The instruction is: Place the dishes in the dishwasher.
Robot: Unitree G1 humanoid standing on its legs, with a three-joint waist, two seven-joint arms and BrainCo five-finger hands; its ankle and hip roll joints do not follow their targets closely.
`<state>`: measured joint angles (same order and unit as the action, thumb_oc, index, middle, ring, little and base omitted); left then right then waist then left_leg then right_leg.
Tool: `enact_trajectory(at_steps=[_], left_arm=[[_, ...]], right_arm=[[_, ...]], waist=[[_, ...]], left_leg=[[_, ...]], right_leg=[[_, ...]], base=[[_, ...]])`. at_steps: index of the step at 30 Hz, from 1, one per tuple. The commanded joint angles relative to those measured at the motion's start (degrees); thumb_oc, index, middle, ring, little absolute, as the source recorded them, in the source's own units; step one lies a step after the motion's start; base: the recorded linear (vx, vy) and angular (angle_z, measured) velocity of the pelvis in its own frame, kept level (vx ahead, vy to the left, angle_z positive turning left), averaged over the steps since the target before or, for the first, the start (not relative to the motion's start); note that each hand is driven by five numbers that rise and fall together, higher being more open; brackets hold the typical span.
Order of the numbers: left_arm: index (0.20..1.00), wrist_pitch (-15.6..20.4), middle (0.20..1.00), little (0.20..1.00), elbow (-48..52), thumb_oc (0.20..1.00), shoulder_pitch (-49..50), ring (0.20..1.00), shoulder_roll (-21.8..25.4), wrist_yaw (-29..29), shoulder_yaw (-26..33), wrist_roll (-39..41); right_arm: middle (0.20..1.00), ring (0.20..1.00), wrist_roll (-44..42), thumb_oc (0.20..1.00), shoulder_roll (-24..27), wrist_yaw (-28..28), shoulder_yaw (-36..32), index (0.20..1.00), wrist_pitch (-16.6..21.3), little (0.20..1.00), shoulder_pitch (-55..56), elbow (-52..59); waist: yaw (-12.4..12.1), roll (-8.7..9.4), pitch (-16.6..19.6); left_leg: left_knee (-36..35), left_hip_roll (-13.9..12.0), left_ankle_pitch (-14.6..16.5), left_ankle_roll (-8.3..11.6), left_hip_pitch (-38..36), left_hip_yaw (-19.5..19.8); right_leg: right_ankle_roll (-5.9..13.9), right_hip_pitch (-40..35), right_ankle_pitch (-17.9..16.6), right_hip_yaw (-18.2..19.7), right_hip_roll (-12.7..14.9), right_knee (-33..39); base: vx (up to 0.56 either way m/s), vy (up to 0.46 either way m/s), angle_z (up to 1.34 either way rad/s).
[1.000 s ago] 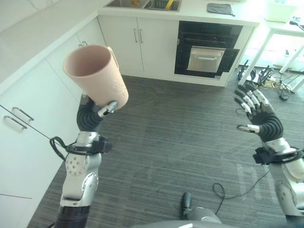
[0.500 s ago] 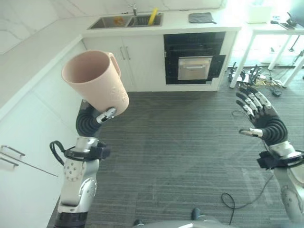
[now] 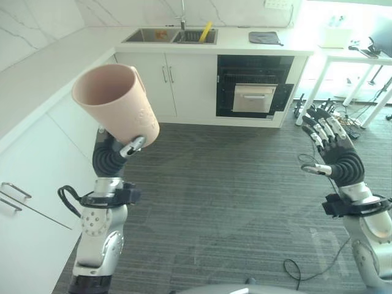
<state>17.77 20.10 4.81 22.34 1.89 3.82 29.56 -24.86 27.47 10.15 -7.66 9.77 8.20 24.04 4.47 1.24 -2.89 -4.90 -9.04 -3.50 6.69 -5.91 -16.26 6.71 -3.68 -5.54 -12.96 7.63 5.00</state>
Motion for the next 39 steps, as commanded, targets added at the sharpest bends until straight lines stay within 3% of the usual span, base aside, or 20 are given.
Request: enact_trajectory(at_steps=[1,7,8,11,12,13,15,16,17,19,23,25,26,27,30,32,34,35,36,39], left_arm=[[0.2,5.48,0.2,0.2,1.22,0.2,-5.2,0.2,1.6,0.66,0.45,-2.22],[0.2,4.79,0.2,0.2,1.68,0.2,-4.14,0.2,1.57,0.98,1.1,-2.62],[0.2,4.66,0.2,0.2,1.52,0.2,-3.36,0.2,1.7,1.14,1.38,-2.45],[0.2,4.57,0.2,0.2,2.21,0.2,-0.95,0.2,0.91,-1.08,2.45,-1.51],[0.2,4.34,0.2,0.2,2.45,0.2,-0.63,0.2,0.68,-1.34,2.49,-1.1],[0.2,4.07,0.2,0.2,2.68,0.2,-0.41,0.2,0.47,-1.6,2.52,-0.65],[0.2,4.28,0.2,0.2,2.67,0.2,0.07,0.2,0.11,-2.23,2.26,-0.21],[0.2,4.5,0.2,0.2,2.48,0.2,0.17,0.2,0.17,-2.16,1.75,-0.64],[0.2,4.93,0.2,0.2,2.23,0.2,0.32,0.2,0.41,-2.16,1.51,-0.93],[0.2,6.37,0.2,0.2,1.74,0.2,1.27,0.2,1.05,-2.04,1.88,-0.64],[0.2,5.52,0.2,0.2,2.84,0.2,0.84,0.2,1.51,-2.33,2.94,-0.23],[0.2,4.3,0.2,0.2,2.82,0.2,-1.12,0.2,1.54,-2.67,2.23,-2.06],[0.2,4.3,0.2,0.2,2.82,0.2,-1.12,0.2,1.54,-2.67,2.23,-2.06],[0.2,1.93,0.2,0.2,2.96,0.2,-2.93,0.2,1.82,-3.17,1.04,-3.27],[0.2,1.7,0.2,0.2,2.04,0.2,-3.91,0.2,2.52,-3.94,-0.16,-5.46],[0.2,1.46,0.2,0.2,1.92,0.2,-4.77,0.2,3.56,-3.56,-0.1,-5.43],[0.2,1.3,0.2,0.2,1.9,0.2,-5.72,0.2,4.18,-2.62,-0.64,-5.96],[0.2,1.22,0.2,0.2,2.08,0.2,-5.98,0.2,4.19,-2.17,-0.92,-6.58],[0.2,1.34,0.2,0.2,2.26,0.2,-6.18,0.2,4.12,-1.51,-1.44,-7.69],[0.2,2.21,0.2,0.2,2.67,0.2,-5.56,0.2,4.54,0.05,-1.94,-9.98]], right_arm=[[1.0,1.0,-0.87,1.0,1.04,-0.73,-3.36,1.0,3.98,1.0,-2.48,1.74],[1.0,1.0,-2.22,1.0,1.7,0.58,-3.97,1.0,1.1,1.0,-1.58,0.95],[1.0,1.0,-3.28,1.0,2.3,1.55,-4.42,1.0,0.99,1.0,-1.07,1.12],[1.0,1.0,-4.95,1.0,3.2,3.45,-5.83,1.0,1.05,1.0,0.29,1.68],[1.0,1.0,-4.51,1.0,3.01,3.83,-5.8,1.0,1.23,1.0,0.37,1.67],[1.0,1.0,-4.17,1.0,2.88,3.79,-5.72,1.0,1.18,1.0,0.33,1.76],[1.0,1.0,-3.92,1.0,2.77,2.44,-5.1,1.0,1.19,1.0,-0.53,1.37],[1.0,1.0,-3.35,1.0,2.35,1.78,-4.86,1.0,1.29,1.0,-0.69,1.39],[1.0,1.0,-3.34,1.0,2.22,1.68,-4.99,1.0,1.65,1.0,-0.48,1.38],[1.0,1.0,-4.42,1.0,3.66,2.24,-5.75,1.0,2.3,1.0,-0.19,1.33],[1.0,1.0,-8.06,1.0,3.78,3.42,-7.52,1.0,3.02,1.0,1.27,1.88],[1.0,1.0,-6.1,1.0,2.02,2.84,-6.21,1.0,2.84,1.0,0.87,2.31],[1.0,1.0,-6.1,1.0,2.02,2.84,-6.21,1.0,2.84,1.0,0.87,2.31],[1.0,1.0,-4.46,1.0,0.81,0.93,-4.46,1.0,2.81,1.0,-0.1,2.9],[1.0,1.0,-1.96,1.0,-1.35,0.01,-2.4,1.0,3.04,1.0,-0.73,2.28],[1.0,1.0,-1.6,1.0,-0.76,-0.43,-1.77,1.0,2.83,1.0,-1.14,1.52],[1.0,1.0,-2.32,1.0,-0.08,-1.16,-1.67,1.0,2.68,1.0,-2.01,1.3],[1.0,1.0,-2.7,1.0,0.2,-1.5,-1.6,1.0,2.66,1.0,-2.27,1.35],[1.0,1.0,-3.04,1.0,0.36,-1.66,-1.45,1.0,2.38,1.0,-2.67,1.58],[1.0,1.0,-2.54,1.0,-0.47,-1.33,-0.47,1.0,1.91,1.0,-2.86,2.5]], waist=[[0.8,0.2,-1.04],[0.87,0.12,-1.26],[0.87,0.6,-1.78],[-0.03,2.86,-4.49],[-0.13,2.74,-4.93],[-0.29,2.7,-5.41],[-0.67,2.18,-5.85],[-0.87,1.28,-5.82],[-1.2,1.07,-5.95],[-1.75,0.97,-6.18],[-3.23,1.87,-4.98],[-3.72,2.59,-4.7],[-3.72,2.59,-4.7],[-3.95,2.34,-4.65],[-3.69,0.98,-5.14],[-3.8,1.05,-5.47],[-3.48,1.47,-6.29],[-3.1,1.75,-6.58],[-2.3,2.2,-6.85],[-0.93,2.09,-7.83]], left_leg=[[-0.1,4.44,7.71,-3.96,-1.33,3.87],[-0.1,4.14,7.1,-3.53,-3.16,3.65],[3.63,4.43,7.52,-3.11,-2.57,3.82],[26.66,3.89,5.51,-1.75,7.49,5.75],[27.63,3.41,4.51,-1.32,9.62,6.37],[26.71,2.84,3.45,-0.93,11.26,6.54],[12.42,0.31,2.78,-1.34,10.67,2.75],[2.35,-1.78,-1.4,-0.3,10.24,0.99],[-0.1,-2.81,-4.4,0.51,11.08,1.94],[-0.1,-3.2,-5.84,0.91,12.62,4.13],[-0.1,0.13,-2.39,-1.38,10.79,3.31],[-0.1,2.2,-0.99,-3.15,9.23,3.77],[-0.1,2.2,-0.99,-3.15,9.23,3.77],[-0.1,3.71,0.07,-4.72,7.64,5.7],[-0.1,4.91,1.85,-6.12,4.79,6.44],[-0.1,5.1,2.32,-5.9,3.7,6.16],[-0.1,4.87,3.54,-5.24,1.87,5.25],[-0.1,4.86,4.31,-4.97,1.1,4.87],[-0.1,5.2,5.82,-4.92,-0.07,4.75],[-0.1,5.08,8.82,-5.43,-3.68,5.16]], right_leg=[[0.28,-2.14,6.73,4.7,-2.58,0.0],[-1.26,-3.36,7.76,5.78,-4.58,0.0],[-2.08,-3.84,7.89,6.94,-5.16,0.0],[-4.51,-4.2,7.61,8.13,-4.91,-0.93],[-4.56,-4.31,7.58,8.47,-5.22,-0.92],[-4.36,-4.65,7.54,8.95,-5.48,-0.65],[-3.03,-5.55,8.77,8.08,-5.25,0.0],[-2.34,-6.27,9.77,6.95,-5.17,0.0],[-2.16,-7.43,10.24,7.12,-5.12,0.0],[-2.02,-9.44,11.81,7.6,-4.89,0.0],[0.96,-12.12,13.49,4.6,-1.23,-3.85],[3.57,-8.99,9.71,2.79,0.98,-12.12],[3.57,-8.99,9.71,2.79,0.98,-12.12],[4.69,-3.83,6.53,3.06,1.42,-22.87],[4.15,4.38,3.35,3.32,1.86,-37.12],[2.96,3.91,6.56,-0.6,2.26,-28.48],[2.68,2.5,5.89,-3.43,2.46,-17.58],[2.84,2.5,4.79,-3.47,2.91,-12.19],[3.76,3.22,1.04,-2.39,3.83,-5.71],[5.71,9.17,-6.1,0.15,7.19,0.0]], base=[[0.02,-0.101,-0.02],[0.07,-0.175,-0.02],[0.13,-0.265,-0.2],[0.13,-0.287,-0.13],[0.15,-0.091,0.16],[0.19,0.009,0.17],[0.34,0.136,-0.06],[0.44,0.244,-0.26],[0.43,0.255,0.0],[0.4,0.282,0.14],[0.49,0.374,-0.6],[0.35,0.245,-0.19],[0.36,0.236,0.14],[0.31,0.199,0.33],[0.34,0.185,0.56],[0.33,-0.029,0.18],[0.3,-0.214,-0.05],[0.36,-0.309,-0.05],[0.32,-0.286,-0.08],[0.36,-0.364,0.16]])
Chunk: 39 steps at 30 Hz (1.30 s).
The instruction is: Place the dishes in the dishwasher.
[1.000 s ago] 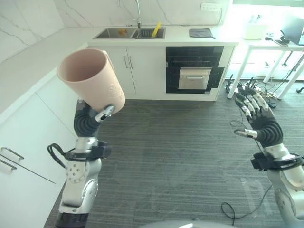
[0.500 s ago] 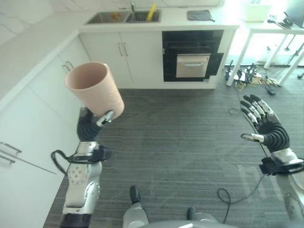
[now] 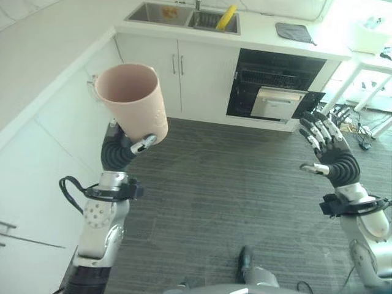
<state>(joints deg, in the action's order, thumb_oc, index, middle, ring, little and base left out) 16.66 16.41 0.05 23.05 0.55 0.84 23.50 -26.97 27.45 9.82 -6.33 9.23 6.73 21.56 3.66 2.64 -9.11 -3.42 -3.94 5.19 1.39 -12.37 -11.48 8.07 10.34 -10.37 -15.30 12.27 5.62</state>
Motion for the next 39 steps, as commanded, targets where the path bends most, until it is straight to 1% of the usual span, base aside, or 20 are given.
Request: enact_trajectory(at_steps=[1,3,6,9,11,13,14,15,16,18,20,22,23,27,28,31,34,35,37,39], left_arm=[[0.2,3.46,0.2,0.2,6.46,0.2,-0.66,0.2,4.01,1.76,1.05,-4.23],[0.2,3.99,0.2,0.2,6.93,0.2,0.51,0.2,4.83,1.14,2.02,-4.05],[0.2,3.68,0.2,0.2,7.05,0.2,0.42,0.2,4.58,2.5,1.52,-4.79],[0.2,3.17,0.2,0.2,7.58,0.2,2.27,0.2,3.69,1.45,2.13,-2.08],[0.2,3.45,0.2,0.2,7.98,0.2,4.18,0.2,2.06,1.74,2.26,-3.02],[0.2,3.34,0.2,0.2,7.34,0.2,4.27,0.2,1.43,1.11,2.19,-2.22],[0.2,3.74,0.2,0.2,7.01,0.2,4.48,0.2,1.26,0.5,2.19,-1.59],[0.2,3.97,0.2,0.2,7.16,0.2,5.41,0.2,0.72,-0.68,2.61,-0.29],[0.2,4.14,0.2,0.2,7.2,0.2,5.9,0.2,0.58,-1.04,2.96,-0.07],[0.2,4.22,0.2,0.2,6.98,0.2,6.8,0.2,0.85,-1.04,3.38,1.64],[0.2,4.86,0.2,0.2,6.54,0.2,7.53,0.2,0.96,-1.11,3.49,2.75],[0.2,6.15,0.2,0.2,6.05,0.2,8.35,0.2,0.67,-1.86,3.69,3.82],[0.2,7.12,0.2,0.2,5.42,0.2,8.34,0.2,0.7,-2.17,3.98,3.9],[0.2,6.41,0.2,0.2,4.77,0.2,5.56,0.2,1.41,-0.66,3.83,2.85],[0.2,5.69,0.2,0.2,4.55,0.2,4.28,0.2,1.73,-0.99,3.75,2.93],[0.2,4.93,0.2,0.2,4.2,0.2,2.38,0.2,1.98,-2.5,2.92,1.5],[0.2,4.1,0.2,0.2,4.4,0.2,1.69,0.2,2.36,-3.44,2.63,-0.09],[0.2,4.24,0.2,0.2,4.71,0.2,1.63,0.2,2.38,-2.93,2.59,-1.68],[0.2,3.59,0.2,0.2,5.08,0.2,0.28,0.2,3.26,-1.72,2.17,-2.85],[0.2,3.23,0.2,0.2,4.95,0.2,-0.49,0.2,3.67,-0.37,1.57,-4.33]], right_arm=[[1.0,1.0,-0.65,1.0,-0.56,-0.75,-1.73,1.0,2.56,1.0,-1.21,5.11],[1.0,1.0,-2.17,1.0,-0.15,-0.49,-1.73,1.0,3.53,1.0,-0.36,5.45],[1.0,1.0,0.01,1.0,0.93,-1.88,0.11,1.0,1.94,1.0,-3.07,4.87],[1.0,1.0,-1.18,1.0,2.47,-1.46,0.05,1.0,-0.12,1.0,-3.5,4.87],[1.0,1.0,-2.31,1.0,3.89,1.36,-1.0,1.0,-0.36,1.0,-2.2,5.23],[1.0,1.0,-2.59,1.0,4.09,1.74,-1.5,1.0,-0.17,1.0,-1.29,4.9],[1.0,1.0,-2.5,1.0,4.17,1.35,-1.24,1.0,-0.15,1.0,-1.48,4.77],[1.0,1.0,-1.8,1.0,3.81,1.26,-0.43,1.0,-0.17,1.0,-2.17,4.52],[1.0,1.0,-1.55,1.0,3.59,1.4,-0.22,1.0,-0.1,1.0,-2.21,4.42],[1.0,1.0,-0.93,1.0,2.93,2.51,-0.51,1.0,0.18,1.0,-1.05,4.66],[1.0,1.0,-1.5,1.0,3.23,3.98,-1.48,1.0,0.36,1.0,0.27,4.88],[1.0,1.0,-1.94,1.0,4.01,4.4,-2.06,1.0,0.37,1.0,0.44,4.86],[1.0,1.0,-2.92,1.0,4.89,5.2,-2.73,1.0,0.55,1.0,0.33,4.54],[1.0,1.0,-3.48,1.0,4.62,5.74,-2.48,1.0,-0.29,1.0,-1.59,4.58],[1.0,1.0,-3.3,1.0,3.91,5.48,-2.13,1.0,-0.12,1.0,-1.81,4.79],[1.0,1.0,-1.5,1.0,1.63,3.68,-0.86,1.0,0.25,1.0,-1.86,5.43],[1.0,1.0,-1.58,1.0,-0.74,3.96,0.31,1.0,0.49,1.0,-1.16,5.4],[1.0,1.0,-1.68,1.0,-1.26,4.54,0.99,1.0,-0.19,1.0,-1.37,5.16],[1.0,1.0,-1.59,1.0,-0.76,4.2,1.64,1.0,-0.81,1.0,-2.02,4.59],[1.0,1.0,-2.38,1.0,-0.38,3.94,1.7,1.0,-1.36,1.0,-2.71,4.53]], waist=[[-0.08,0.64,-1.72],[-0.15,0.95,-1.46],[0.14,0.49,0.56],[0.76,-1.42,2.18],[0.7,-0.41,2.28],[-0.01,0.61,1.48],[-0.44,0.64,1.08],[-0.89,0.3,0.51],[-0.95,0.14,0.36],[-0.61,-1.44,0.6],[-0.82,-2.42,0.76],[-0.85,-2.8,0.73],[-0.69,-2.61,0.95],[-2.04,-1.42,1.38],[-2.33,-1.18,1.55],[-3.12,0.07,1.26],[-3.39,-0.68,0.57],[-3.32,-0.68,0.39],[-3.47,-0.35,0.24],[-3.49,0.13,-0.05]], left_leg=[[-1.58,-0.22,0.51,-0.25,2.16,0.26],[-1.47,-0.62,2.02,-0.46,-0.23,0.26],[0.52,-2.59,3.81,1.5,-3.45,-0.59],[9.61,-5.94,-3.22,5.13,-2.83,-0.44],[27.49,-7.46,-9.69,7.57,5.7,-1.37],[34.36,-7.89,-8.37,6.92,12.54,-2.05],[33.13,-6.86,-6.7,5.96,14.34,-2.21],[26.59,-5.58,-5.28,4.72,14.67,-4.58],[23.1,-5.74,-5.82,4.62,13.99,-5.74],[6.44,-7.64,-10.37,5.92,12.32,-7.55],[-1.58,-9.34,-14.82,7.81,12.16,-4.82],[-1.58,-11.52,-17.05,8.98,13.61,-5.32],[-1.58,-11.87,-15.61,8.57,13.48,-7.87],[-1.58,-7.81,-10.37,5.67,11.96,-6.37],[-1.58,-6.99,-9.81,4.9,11.77,-6.5],[-1.58,-3.17,-8.06,2.24,10.87,-3.66],[-1.58,-0.82,-6.07,-0.16,9.19,0.46],[-1.58,-0.35,-5.55,-0.44,8.51,1.32],[-1.58,0.09,-5.27,-0.33,7.94,2.01],[-1.58,0.1,-4.62,-0.15,7.14,1.86]], right_leg=[[4.45,-4.18,-1.5,2.56,2.95,-0.62],[4.47,-5.21,-1.94,2.04,3.05,-0.62],[4.13,-6.87,-0.63,-0.04,1.82,-0.62],[0.08,-8.08,2.75,0.72,-3.72,-0.63],[-4.22,-10.83,5.91,2.1,-6.39,-0.62],[-5.09,-13.19,7.38,1.34,-6.47,-0.62],[-4.82,-13.99,7.82,0.99,-6.44,-0.62],[-4.12,-14.94,8.83,1.16,-6.48,-0.62],[-3.91,-15.3,9.17,1.35,-6.63,-0.62],[-2.7,-16.46,10.55,1.62,-7.4,-0.62],[-2.41,-17.97,12.04,2.77,-7.97,-0.62],[-2.88,-19.35,13.33,2.11,-8.03,-0.62],[-2.72,-20.37,14.06,0.7,-7.44,-0.62],[0.29,-23.83,14.11,-0.72,-3.86,-1.6],[1.17,-23.5,14.72,-1.36,-2.73,-4.43],[3.13,-19.6,10.15,-0.75,0.62,-16.06],[2.67,-12.58,7.71,1.74,0.17,-31.52],[2.06,-10.02,7.86,2.39,-0.11,-32.76],[1.17,-11.17,10.93,0.79,-1.52,-24.69],[1.51,-12.94,9.59,-0.05,-1.21,-18.79]], base=[[0.38,-0.468,0.28],[0.4,-0.56,0.13],[0.39,-0.638,-0.07],[0.29,-0.549,-0.12],[0.29,-0.623,-0.54],[0.23,-0.382,-0.4],[0.3,-0.213,-0.18],[0.28,-0.042,-0.14],[0.36,0.066,-0.28],[0.33,0.162,-0.42],[0.41,0.226,-0.24],[0.41,0.289,-0.19],[0.38,0.334,-0.21],[0.35,0.344,-0.18],[0.4,0.379,0.05],[0.3,0.283,0.5],[0.33,0.254,0.62],[0.32,0.121,0.61],[0.27,-0.037,0.55],[0.25,-0.155,0.59]])
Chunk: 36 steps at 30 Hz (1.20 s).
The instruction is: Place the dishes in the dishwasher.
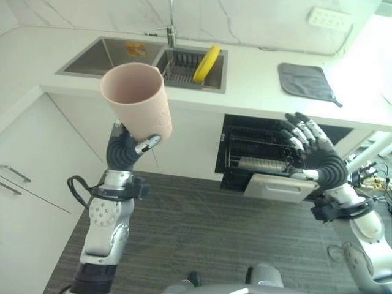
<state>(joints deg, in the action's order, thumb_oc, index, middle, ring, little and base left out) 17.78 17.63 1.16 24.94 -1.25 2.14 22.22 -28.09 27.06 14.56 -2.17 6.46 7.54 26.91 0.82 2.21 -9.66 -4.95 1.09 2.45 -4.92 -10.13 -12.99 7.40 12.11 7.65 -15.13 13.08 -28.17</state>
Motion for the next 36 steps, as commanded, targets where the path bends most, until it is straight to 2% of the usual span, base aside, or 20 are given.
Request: enact_trajectory(at_steps=[1,5,7,9,11,13,14,15,16,17,18,19,20,22,24,26,29,32,34,36], left_arm=[[0.2,1.73,0.2,0.2,3.81,0.2,-1.54,0.2,1.9,1.88,0.06,-3.24],[0.2,1.6,0.2,0.2,4.62,0.2,-1.02,0.2,2.46,3.28,-1.06,-6.38],[0.2,1.45,0.2,0.2,5.17,0.2,-0.86,0.2,2.89,3.81,-1.14,-7.09],[0.2,1.48,0.2,0.2,5.69,0.2,-0.81,0.2,3.45,4.29,-0.99,-7.27],[0.2,0.66,0.2,0.2,5.81,0.2,-1.06,0.2,3.6,4.7,-0.92,-6.45],[0.2,-0.09,0.2,0.2,6.44,0.2,0.0,0.2,3.12,5.06,-1.05,-4.71],[0.2,0.5,0.2,0.2,6.54,0.2,0.56,0.2,2.33,4.63,-1.09,-4.29],[0.2,0.88,0.2,0.2,6.49,0.2,0.84,0.2,2.1,4.38,-1.19,-4.42],[0.2,1.15,0.2,0.2,6.43,0.2,1.23,0.2,1.9,4.13,-1.25,-4.33],[0.2,1.46,0.2,0.2,6.46,0.2,1.88,0.2,1.81,3.88,-1.21,-3.8],[0.2,2.36,0.2,0.2,6.47,0.2,2.54,0.2,1.74,3.29,-0.76,-2.87],[0.2,2.59,0.2,0.2,6.65,0.2,2.61,0.2,1.48,2.81,-0.4,-3.03],[0.2,2.96,0.2,0.2,6.21,0.2,1.99,0.2,1.35,3.06,-0.79,-3.92],[0.2,3.3,0.2,0.2,3.9,0.2,0.28,0.2,1.8,4.35,-1.58,-5.43],[0.2,2.53,0.2,0.2,3.96,0.2,-0.22,0.2,2.04,4.1,-1.39,-5.42],[0.2,2.35,0.2,0.2,4.59,0.2,-0.4,0.2,2.32,2.37,-0.36,-4.72],[0.2,1.75,0.2,0.2,5.24,0.2,-1.38,0.2,2.05,1.76,-0.94,-6.05],[0.2,1.02,0.2,0.2,5.99,0.2,-1.34,0.2,2.03,0.7,-1.3,-6.02],[0.2,1.28,0.2,0.2,6.36,0.2,-0.52,0.2,2.44,1.18,-1.7,-7.08],[0.2,1.65,0.2,0.2,6.55,0.2,-0.91,0.2,3.08,1.42,-2.44,-8.17]], right_arm=[[1.0,1.0,-2.12,1.0,0.14,-0.77,-2.6,1.0,1.22,1.0,-3.51,-0.55],[1.0,1.0,-3.34,1.0,-0.47,-1.8,-1.87,1.0,-0.13,1.0,-3.24,0.75],[1.0,1.0,-2.95,1.0,-1.03,-1.78,-1.19,1.0,-0.43,1.0,-3.01,1.28],[1.0,1.0,-3.33,1.0,-0.92,-1.48,-0.49,1.0,-0.39,1.0,-3.28,1.39],[1.0,1.0,-3.24,1.0,-0.39,-2.08,0.37,1.0,-1.54,1.0,-4.78,0.72],[1.0,1.0,-4.92,1.0,1.7,-2.67,-0.14,1.0,-3.85,1.0,-6.44,0.57],[1.0,1.0,-4.96,1.0,2.14,-2.28,-0.41,1.0,-4.23,1.0,-6.93,0.41],[1.0,1.0,-4.88,1.0,2.37,-2.37,-0.71,1.0,-4.22,1.0,-6.78,0.28],[1.0,1.0,-4.7,1.0,2.82,-2.62,-1.29,1.0,-4.4,1.0,-6.64,0.01],[1.0,1.0,-4.99,1.0,3.77,-3.5,-1.91,1.0,-4.72,1.0,-6.64,-0.25],[1.0,1.0,-4.74,1.0,4.52,-4.73,-1.89,1.0,-4.18,1.0,-7.42,-0.82],[1.0,1.0,-4.73,1.0,4.24,-4.91,-1.55,1.0,-3.52,1.0,-8.31,-1.15],[1.0,1.0,-3.95,1.0,3.04,-4.74,-0.94,1.0,-2.72,1.0,-8.79,-1.62],[1.0,1.0,-2.17,1.0,1.27,-5.92,0.53,1.0,-2.11,1.0,-9.23,-2.07],[1.0,1.0,-2.58,1.0,0.81,-6.69,0.4,1.0,-2.49,1.0,-8.8,-1.68],[1.0,1.0,-1.7,1.0,-0.03,-5.12,-0.95,1.0,-2.29,1.0,-7.16,-1.35],[1.0,1.0,-1.18,1.0,-0.35,-6.76,-1.47,1.0,-2.44,1.0,-7.45,-1.49],[1.0,1.0,-1.51,1.0,-0.66,-6.54,-1.85,1.0,-3.16,1.0,-6.28,-0.56],[1.0,1.0,-2.48,1.0,-0.78,-5.24,-1.81,1.0,-3.4,1.0,-5.3,0.2],[1.0,1.0,-3.04,1.0,-0.93,-4.49,-1.29,1.0,-2.59,1.0,-5.03,0.09]], waist=[[-0.62,0.93,0.45],[-0.11,1.4,0.99],[0.22,1.28,1.16],[0.14,1.06,1.41],[-0.09,1.0,1.74],[-0.18,1.03,1.72],[0.21,0.88,1.55],[0.32,0.75,1.52],[0.44,0.81,1.42],[0.25,0.69,1.32],[-0.52,0.27,0.91],[-0.51,-0.05,0.65],[-0.33,-0.4,0.48],[0.36,-1.03,0.48],[0.88,-1.22,0.78],[1.57,-1.2,0.65],[1.62,-0.64,0.13],[1.53,0.26,-0.33],[1.58,0.76,-0.89],[1.16,1.46,-1.52]], left_leg=[[-0.05,-5.08,-1.32,6.38,4.36,3.15],[-0.05,-6.26,0.07,7.08,3.25,2.54],[-0.05,-7.46,0.38,7.44,2.69,2.48],[-0.05,-10.13,-0.29,8.53,2.18,1.86],[-0.05,-12.53,-1.19,9.89,1.94,0.86],[2.94,-15.33,-2.6,12.11,2.77,-0.44],[6.14,-17.47,-4.44,13.17,3.9,-2.48],[8.69,-18.04,-4.92,13.47,4.76,-2.67],[12.05,-17.16,-4.1,13.28,5.77,-2.18],[13.84,-14.09,-2.06,12.47,7.18,0.12],[11.32,-10.37,-0.58,11.77,8.45,4.17],[8.45,-9.56,-0.44,11.21,7.44,4.22],[6.35,-9.83,-0.72,11.14,6.6,3.77],[3.19,-8.21,0.19,9.76,3.92,5.32],[2.13,-7.82,0.56,9.26,2.61,4.53],[2.28,-6.25,2.08,8.24,1.21,4.44],[4.05,-4.18,4.02,7.17,1.33,5.16],[3.92,-2.92,4.69,6.41,1.22,5.46],[3.99,-2.8,4.93,6.26,0.79,5.18],[5.02,-3.41,5.14,5.71,1.52,5.21]], right_leg=[[2.43,-15.37,-9.34,-0.36,-1.37,19.45],[3.78,-16.6,-13.22,1.26,1.35,28.92],[4.23,-16.66,-13.98,2.59,2.44,29.94],[4.41,-16.98,-12.58,2.69,2.76,29.94],[4.48,-17.72,-10.35,1.79,1.44,30.72],[2.9,-18.75,-9.79,1.99,-0.83,33.06],[1.74,-18.43,-9.19,2.09,-1.83,33.17],[1.04,-18.35,-8.99,2.0,-2.44,33.17],[0.41,-18.27,-8.95,2.03,-2.89,33.17],[0.24,-18.21,-8.9,2.73,-3.21,33.17],[0.8,-17.96,-9.08,4.67,-3.46,33.17],[1.3,-17.74,-9.32,5.16,-3.2,33.17],[1.55,-17.73,-9.47,4.81,-2.91,33.17],[2.38,-17.26,-10.03,6.26,-2.45,33.17],[3.08,-17.21,-10.4,6.1,-1.87,33.17],[4.25,-16.89,-11.56,5.98,-0.49,32.9],[4.51,-16.42,-12.82,6.24,0.84,32.49],[5.02,-15.34,-14.99,6.19,2.02,32.68],[5.12,-14.09,-16.63,5.54,2.58,31.97],[4.72,-13.45,-16.01,6.27,2.79,29.18]], base=[[0.25,-0.196,0.66],[0.2,-0.28,0.32],[0.15,-0.462,0.14],[0.13,-0.601,-0.09],[0.11,-0.55,-0.54],[0.09,-0.562,-0.2],[0.03,-0.407,-0.07],[0.03,-0.333,-0.32],[0.05,-0.2,-0.54],[0.05,-0.095,-0.5],[0.05,0.022,-0.51],[0.03,0.08,-0.58],[0.04,0.103,-0.7],[0.06,0.105,-0.33],[0.07,0.097,-0.35],[0.08,0.189,-0.28],[0.06,0.214,0.01],[0.06,0.182,0.01],[-0.01,0.069,-0.22],[-0.16,-0.059,-0.53]])
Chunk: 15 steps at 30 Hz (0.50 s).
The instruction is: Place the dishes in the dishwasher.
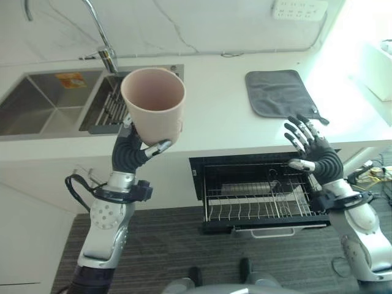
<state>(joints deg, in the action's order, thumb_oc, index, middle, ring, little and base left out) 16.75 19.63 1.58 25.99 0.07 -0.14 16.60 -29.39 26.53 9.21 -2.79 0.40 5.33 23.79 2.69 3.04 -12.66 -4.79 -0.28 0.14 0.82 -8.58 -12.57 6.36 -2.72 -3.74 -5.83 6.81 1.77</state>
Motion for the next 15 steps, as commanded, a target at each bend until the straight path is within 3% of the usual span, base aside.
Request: enact_trajectory(at_steps=[1,4,8,11,12,13,14,15], left_arm=[[0.2,2.99,0.2,0.2,4.33,0.2,-2.09,0.2,2.24,0.68,-0.87,-3.25],[0.2,3.04,0.2,0.2,4.09,0.2,-3.94,0.2,2.56,2.4,-2.45,-4.34],[0.2,3.78,0.2,0.2,2.95,0.2,-4.75,0.2,3.75,3.85,-2.54,-4.31],[0.2,3.29,0.2,0.2,3.28,0.2,-4.29,0.2,3.92,5.01,-1.64,-4.66],[0.2,3.46,0.2,0.2,3.97,0.2,-3.08,0.2,3.21,6.16,-1.29,-4.2],[0.2,3.64,0.2,0.2,4.19,0.2,-2.76,0.2,2.92,6.44,-1.24,-4.08],[0.2,5.48,0.2,0.2,4.01,0.2,-2.47,0.2,1.4,5.76,-1.42,-3.77],[0.2,5.96,0.2,0.2,3.76,0.2,-2.62,0.2,1.07,5.17,-1.52,-3.74]], right_arm=[[1.0,1.0,-1.6,1.0,-0.16,1.04,-0.21,1.0,4.1,1.0,-3.19,2.85],[1.0,1.0,-1.88,1.0,0.49,1.17,0.78,1.0,4.6,1.0,-3.41,3.35],[1.0,1.0,-2.42,1.0,0.61,2.09,3.04,1.0,4.63,1.0,-5.44,3.27],[1.0,1.0,-4.71,1.0,0.71,3.32,3.32,1.0,3.55,1.0,-6.62,3.03],[1.0,1.0,-6.49,1.0,1.56,3.48,3.21,1.0,1.82,1.0,-7.52,3.46],[1.0,1.0,-6.71,1.0,1.79,3.63,3.21,1.0,1.62,1.0,-7.75,3.6],[1.0,1.0,-6.0,1.0,2.25,4.08,2.86,1.0,2.78,1.0,-7.29,3.69],[1.0,1.0,-5.82,1.0,2.66,3.67,2.41,1.0,3.13,1.0,-6.91,3.68]], waist=[[-0.99,0.87,1.38],[-1.42,1.25,1.43],[-3.19,1.92,1.68],[-3.51,2.08,1.58],[-3.44,1.54,1.67],[-3.38,1.33,1.64],[-3.06,0.67,1.25],[-2.45,0.84,1.33]], left_leg=[[5.54,-2.52,7.23,-0.3,0.95,4.86],[6.3,-3.92,6.63,-0.32,2.3,5.65],[6.93,-9.87,5.36,3.51,2.56,6.3],[7.07,-15.32,2.92,6.63,3.37,6.03],[5.05,-17.46,-0.31,8.13,3.37,5.42],[4.29,-18.01,-1.44,8.46,3.46,5.09],[6.43,-19.1,-5.77,9.12,7.03,2.37],[9.36,-18.3,-4.57,8.59,8.12,0.46]], right_leg=[[5.45,0.67,-3.51,-2.26,8.94,-1.52],[5.18,-0.7,-2.77,-0.74,9.43,-2.06],[6.99,-3.01,-3.98,-2.35,11.66,1.58],[6.64,-3.77,0.27,-2.84,7.88,2.36],[5.6,-3.5,0.72,-2.55,6.25,3.23],[5.19,-3.38,0.98,-2.29,5.77,3.23],[2.81,-3.29,2.4,-3.69,3.9,3.23],[2.33,-3.01,2.42,-4.92,3.97,3.23]], base=[[-0.22,-0.121,-0.42],[-0.19,-0.283,-0.06],[-0.16,-0.539,-0.08],[-0.2,-0.647,-0.06],[-0.17,-0.319,0.15],[-0.36,-0.34,0.02],[-0.33,-0.253,-0.21],[-0.38,-0.279,1.13]])
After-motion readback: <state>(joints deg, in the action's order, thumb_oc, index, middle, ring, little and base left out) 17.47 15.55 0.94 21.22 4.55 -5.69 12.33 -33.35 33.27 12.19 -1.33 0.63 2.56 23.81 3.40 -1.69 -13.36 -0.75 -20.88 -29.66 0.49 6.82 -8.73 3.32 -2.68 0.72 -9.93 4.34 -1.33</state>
